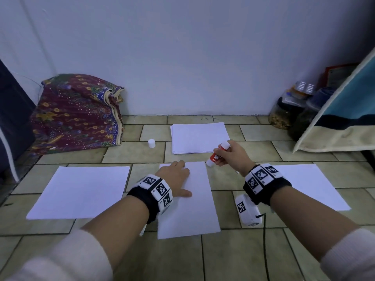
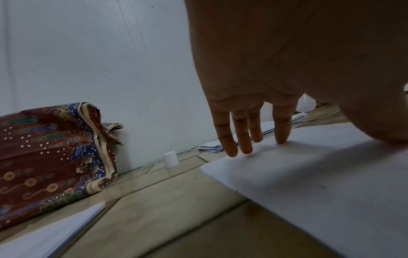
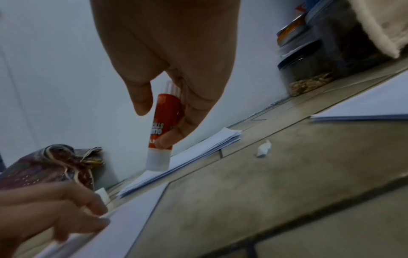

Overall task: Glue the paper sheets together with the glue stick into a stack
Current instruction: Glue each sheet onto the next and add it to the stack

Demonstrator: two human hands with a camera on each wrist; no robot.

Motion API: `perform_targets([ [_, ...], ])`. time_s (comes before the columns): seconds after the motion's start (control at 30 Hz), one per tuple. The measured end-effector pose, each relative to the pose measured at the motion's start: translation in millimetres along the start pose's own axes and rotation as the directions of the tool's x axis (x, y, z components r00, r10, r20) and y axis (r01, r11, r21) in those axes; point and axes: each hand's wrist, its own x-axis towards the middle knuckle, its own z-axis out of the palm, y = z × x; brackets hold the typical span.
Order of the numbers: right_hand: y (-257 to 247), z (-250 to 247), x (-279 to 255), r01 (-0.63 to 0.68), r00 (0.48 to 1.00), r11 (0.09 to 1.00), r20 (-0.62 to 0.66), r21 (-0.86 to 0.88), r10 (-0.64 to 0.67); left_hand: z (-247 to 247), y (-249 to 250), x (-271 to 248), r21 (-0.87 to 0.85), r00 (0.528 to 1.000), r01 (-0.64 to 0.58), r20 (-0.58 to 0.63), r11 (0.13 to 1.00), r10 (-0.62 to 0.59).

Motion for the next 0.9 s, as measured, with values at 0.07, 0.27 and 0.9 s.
perform_targets([
  [0.07,-1,11,2,0.005,1.000,0.997,-0.007,-0.072,-0.005,4,2,3,-0.069,0.999,0.051,0.002,0.996,-0.051],
  [0.27,-13,51,6,0.084,0.996,0.984,0.057,-0.158,-0.076,14,8,-1,-0.248,0.991,0.119,-0.025,0.962,-0.129],
  [0.9,1,14,-36,0.442,0.808,0.802,0.566,-0.402,-0.161,13,3,-6,-0.235,0.998,0.065,0.039,0.970,-0.057],
])
